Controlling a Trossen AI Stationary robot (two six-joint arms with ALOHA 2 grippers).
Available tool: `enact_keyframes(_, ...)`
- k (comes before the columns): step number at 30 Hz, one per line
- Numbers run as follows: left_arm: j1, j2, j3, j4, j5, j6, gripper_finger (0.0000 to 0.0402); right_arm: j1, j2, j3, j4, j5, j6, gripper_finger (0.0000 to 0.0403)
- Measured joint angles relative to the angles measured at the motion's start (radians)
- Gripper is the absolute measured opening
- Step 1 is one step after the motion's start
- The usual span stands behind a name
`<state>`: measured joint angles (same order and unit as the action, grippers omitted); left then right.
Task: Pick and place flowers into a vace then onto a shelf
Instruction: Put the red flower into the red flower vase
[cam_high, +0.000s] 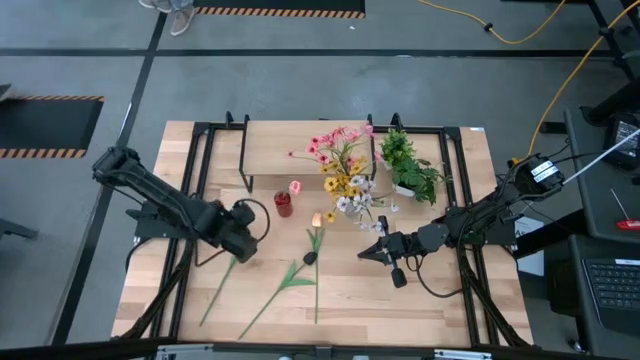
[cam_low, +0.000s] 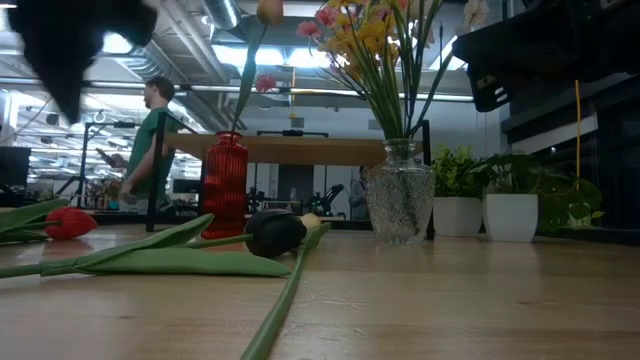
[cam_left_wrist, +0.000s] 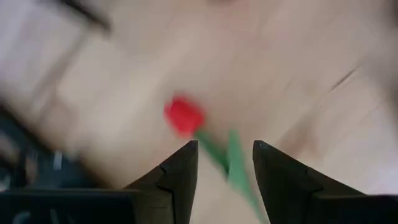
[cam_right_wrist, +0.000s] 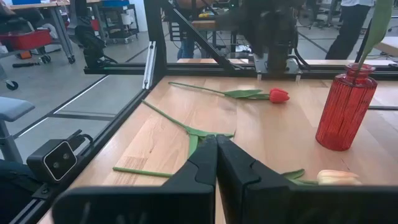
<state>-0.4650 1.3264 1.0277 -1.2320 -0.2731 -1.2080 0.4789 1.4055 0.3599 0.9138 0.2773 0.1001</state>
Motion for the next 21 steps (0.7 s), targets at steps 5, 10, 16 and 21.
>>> enact_keyframes(5, -0.047, 0.085, 0.0, -0.038, 0.127, -0.132, 0.0147, 0.0, 0.0, 0.0, -0.01, 0.0, 0.0, 0.0007)
enact_keyframes(10, -0.098, 0.143, 0.0, -0.032, 0.118, -0.22, 0.0147, 0.0, 0.0, 0.0, -0.013, 0.0, 0.003, 0.0007)
enact_keyframes(16, -0.14, 0.198, 0.0, -0.016, 0.111, -0.275, 0.0147, 0.0, 0.0, 0.0, -0.015, 0.0, 0.004, 0.0007)
enact_keyframes(21, -0.172, 0.232, 0.0, 0.015, 0.141, -0.323, 0.0147, 0.0, 0.0, 0.0, -0.015, 0.0, 0.004, 0.0007)
